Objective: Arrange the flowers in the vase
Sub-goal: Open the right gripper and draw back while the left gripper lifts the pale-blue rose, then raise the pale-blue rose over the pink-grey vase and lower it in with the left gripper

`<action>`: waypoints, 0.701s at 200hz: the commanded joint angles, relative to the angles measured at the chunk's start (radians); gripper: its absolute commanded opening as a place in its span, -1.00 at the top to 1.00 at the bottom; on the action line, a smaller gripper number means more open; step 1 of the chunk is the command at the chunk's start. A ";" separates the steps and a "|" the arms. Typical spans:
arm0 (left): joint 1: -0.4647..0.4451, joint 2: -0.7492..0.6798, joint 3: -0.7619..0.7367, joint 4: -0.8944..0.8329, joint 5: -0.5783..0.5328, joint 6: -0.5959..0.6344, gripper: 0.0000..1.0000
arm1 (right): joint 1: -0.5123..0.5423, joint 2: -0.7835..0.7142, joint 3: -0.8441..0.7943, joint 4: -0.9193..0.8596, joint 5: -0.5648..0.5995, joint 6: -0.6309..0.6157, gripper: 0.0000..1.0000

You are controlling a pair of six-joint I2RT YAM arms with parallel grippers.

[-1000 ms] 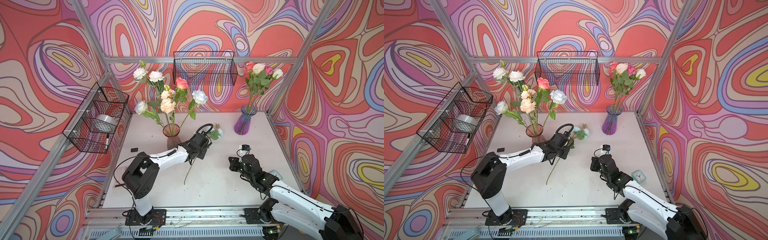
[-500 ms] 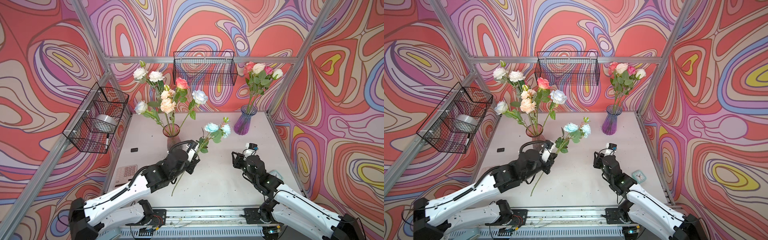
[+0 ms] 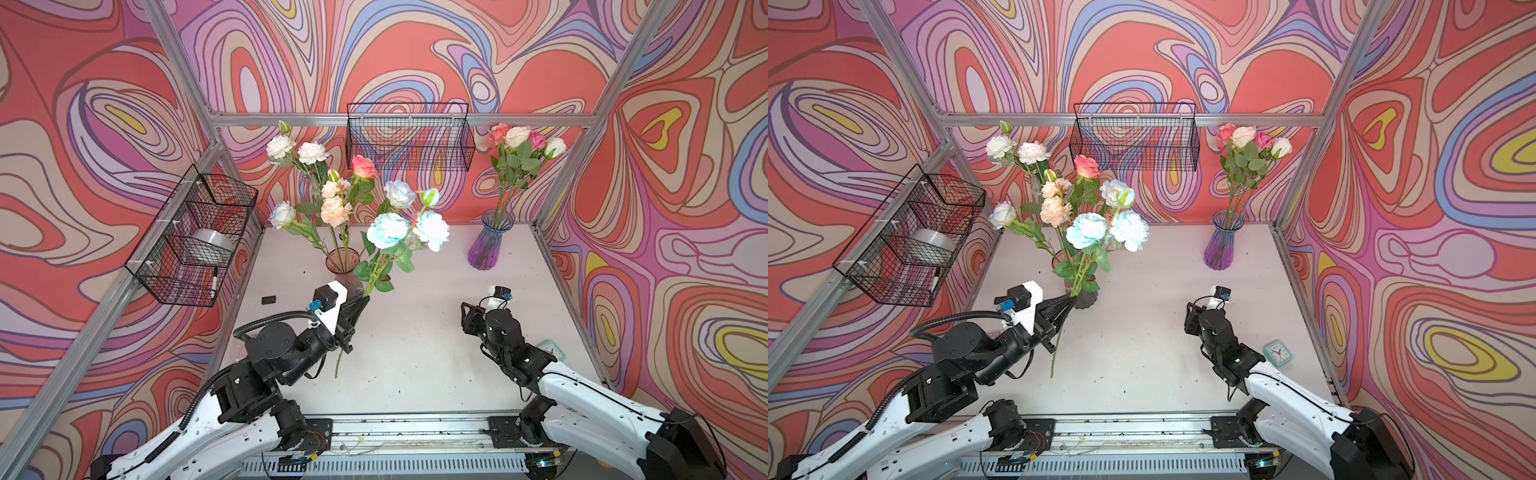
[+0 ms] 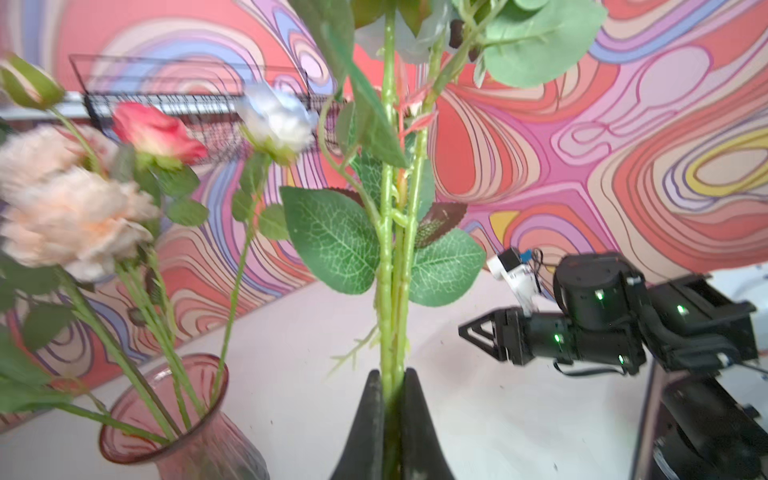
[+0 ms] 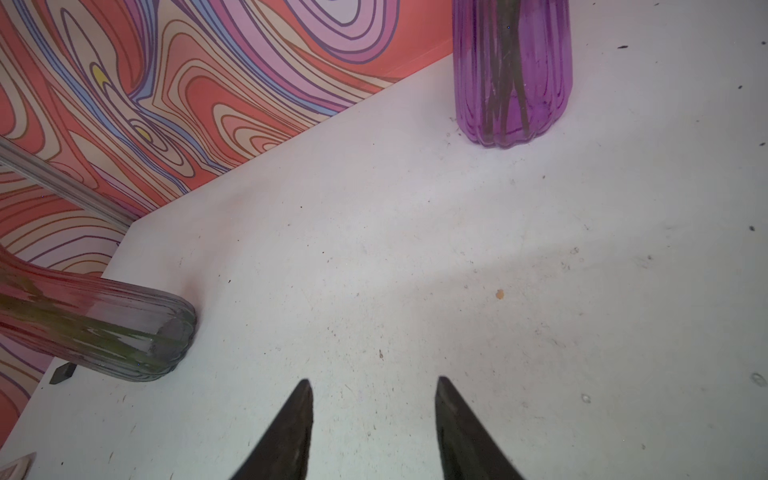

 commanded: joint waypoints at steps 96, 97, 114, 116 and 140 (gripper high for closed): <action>0.245 0.367 0.277 0.661 -0.095 0.284 1.00 | -0.002 0.290 0.079 0.390 -0.256 0.013 -0.97; 0.248 0.370 0.281 0.664 -0.094 0.283 1.00 | -0.003 0.290 0.080 0.389 -0.256 0.015 -0.97; 0.283 0.419 0.327 0.694 -0.062 0.304 1.00 | -0.002 0.289 0.079 0.385 -0.257 0.022 -0.96; 0.287 0.424 0.331 0.697 -0.062 0.306 1.00 | -0.004 0.289 0.079 0.385 -0.257 0.022 -0.95; 0.366 0.490 0.366 0.740 -0.046 0.261 1.00 | -0.003 0.271 0.072 0.362 -0.250 0.017 -0.92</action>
